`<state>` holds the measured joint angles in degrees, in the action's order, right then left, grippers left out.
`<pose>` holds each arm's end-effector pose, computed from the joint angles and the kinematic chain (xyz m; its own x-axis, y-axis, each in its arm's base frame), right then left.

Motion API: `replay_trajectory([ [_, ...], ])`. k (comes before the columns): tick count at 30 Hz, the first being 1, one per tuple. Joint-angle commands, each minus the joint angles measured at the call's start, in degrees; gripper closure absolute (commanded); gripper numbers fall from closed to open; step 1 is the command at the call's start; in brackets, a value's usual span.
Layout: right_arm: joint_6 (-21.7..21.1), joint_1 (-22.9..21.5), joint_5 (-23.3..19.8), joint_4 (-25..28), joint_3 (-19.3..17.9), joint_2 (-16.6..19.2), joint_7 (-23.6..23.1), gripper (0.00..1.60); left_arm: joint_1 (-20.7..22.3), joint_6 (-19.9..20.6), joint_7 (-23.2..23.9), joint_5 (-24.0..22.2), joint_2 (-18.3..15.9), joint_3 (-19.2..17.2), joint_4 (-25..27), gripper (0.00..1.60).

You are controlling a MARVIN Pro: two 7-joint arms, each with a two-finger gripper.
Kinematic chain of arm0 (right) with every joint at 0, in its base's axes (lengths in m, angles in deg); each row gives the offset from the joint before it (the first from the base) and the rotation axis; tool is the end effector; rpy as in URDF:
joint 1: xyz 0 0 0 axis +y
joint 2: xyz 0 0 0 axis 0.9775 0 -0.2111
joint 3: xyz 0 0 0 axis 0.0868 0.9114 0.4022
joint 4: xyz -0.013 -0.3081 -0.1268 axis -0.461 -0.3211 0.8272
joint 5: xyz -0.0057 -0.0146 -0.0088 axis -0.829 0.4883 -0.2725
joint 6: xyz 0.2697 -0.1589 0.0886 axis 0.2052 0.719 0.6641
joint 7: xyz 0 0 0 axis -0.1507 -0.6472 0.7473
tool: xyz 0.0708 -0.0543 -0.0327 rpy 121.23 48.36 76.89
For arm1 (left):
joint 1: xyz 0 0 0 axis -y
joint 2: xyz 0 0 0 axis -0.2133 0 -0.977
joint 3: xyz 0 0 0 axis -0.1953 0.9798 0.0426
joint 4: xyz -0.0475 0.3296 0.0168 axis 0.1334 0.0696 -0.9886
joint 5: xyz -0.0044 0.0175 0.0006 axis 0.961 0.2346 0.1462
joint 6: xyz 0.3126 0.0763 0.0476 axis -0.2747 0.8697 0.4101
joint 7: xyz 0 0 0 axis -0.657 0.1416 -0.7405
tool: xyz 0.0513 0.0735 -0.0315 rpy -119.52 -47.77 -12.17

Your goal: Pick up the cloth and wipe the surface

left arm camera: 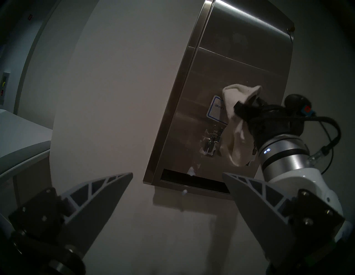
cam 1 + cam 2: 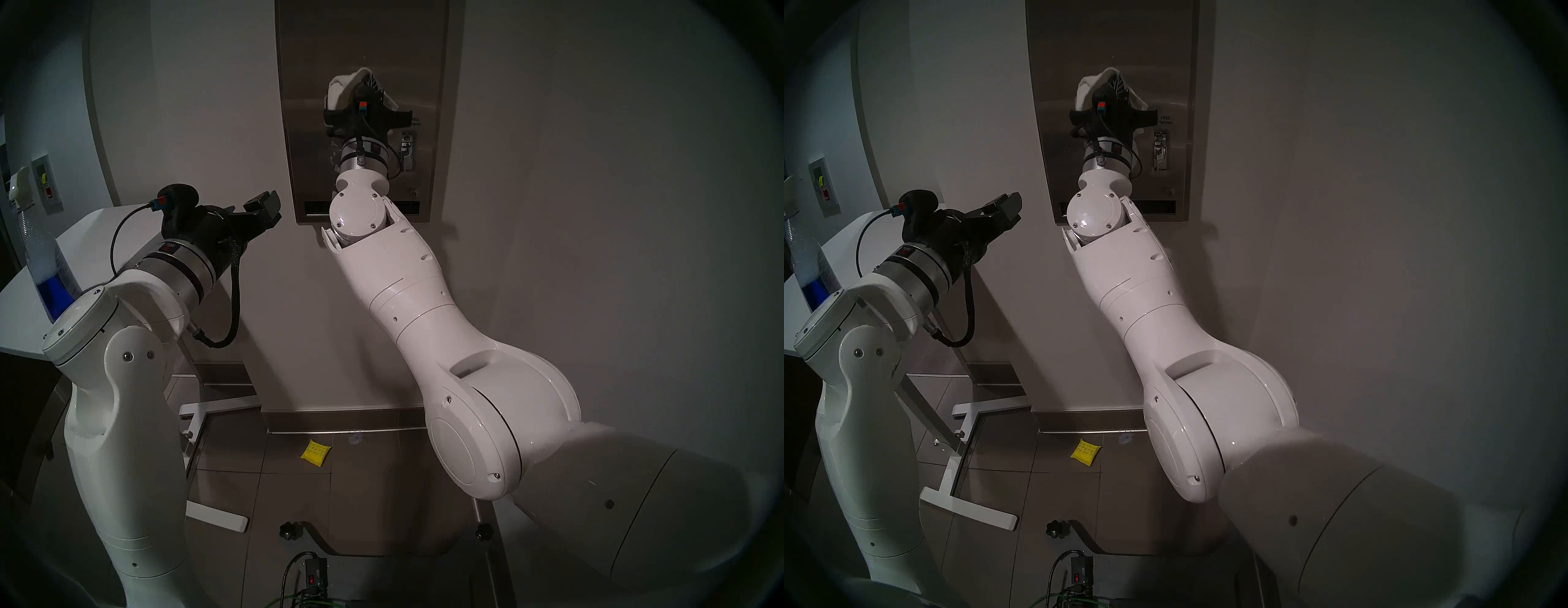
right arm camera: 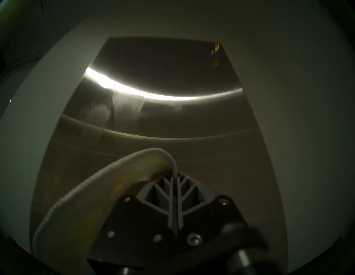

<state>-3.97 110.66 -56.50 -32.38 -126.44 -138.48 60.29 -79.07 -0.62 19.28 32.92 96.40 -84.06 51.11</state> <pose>0.6214 0.2908 -0.0370 -0.6117 0.0494 0.7895 -0.0413 -0.9987 0.0305 0.3315 0.0599 -0.0928 -0.0545 0.3168 0.9469 -0.1372 -0.9417 0.3071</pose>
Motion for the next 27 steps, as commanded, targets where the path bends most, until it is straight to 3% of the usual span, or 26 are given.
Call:
replay_trajectory([
  [1, -0.6, -6.6, 0.8, -4.0, -0.1, -0.8, 0.4, 1.6, 1.4, -0.5, 0.1, -0.1, -0.1, 0.1, 1.7, 0.0],
  [9, -2.0, -8.9, 3.1, -8.0, 2.1, -0.8, -2.3, 1.6, 1.4, -0.5, 0.2, -0.1, -0.1, 0.1, 1.7, 0.0],
  [17, -0.7, -10.9, 1.9, -13.6, 2.1, -0.8, -2.0, 1.6, 1.5, -0.5, 0.1, -0.1, -0.1, 0.1, 1.7, 0.0],
  [21, -2.9, -9.4, -2.6, -15.2, 1.8, -0.8, 0.2, 1.6, 1.5, -0.5, 0.1, -0.1, -0.1, 0.1, 1.7, 0.0],
  [27, -2.7, -6.6, -2.6, -15.4, 0.5, -0.8, 1.3, 1.6, 1.5, -0.5, 0.1, -0.1, -0.1, 0.1, 1.7, 0.0],
])
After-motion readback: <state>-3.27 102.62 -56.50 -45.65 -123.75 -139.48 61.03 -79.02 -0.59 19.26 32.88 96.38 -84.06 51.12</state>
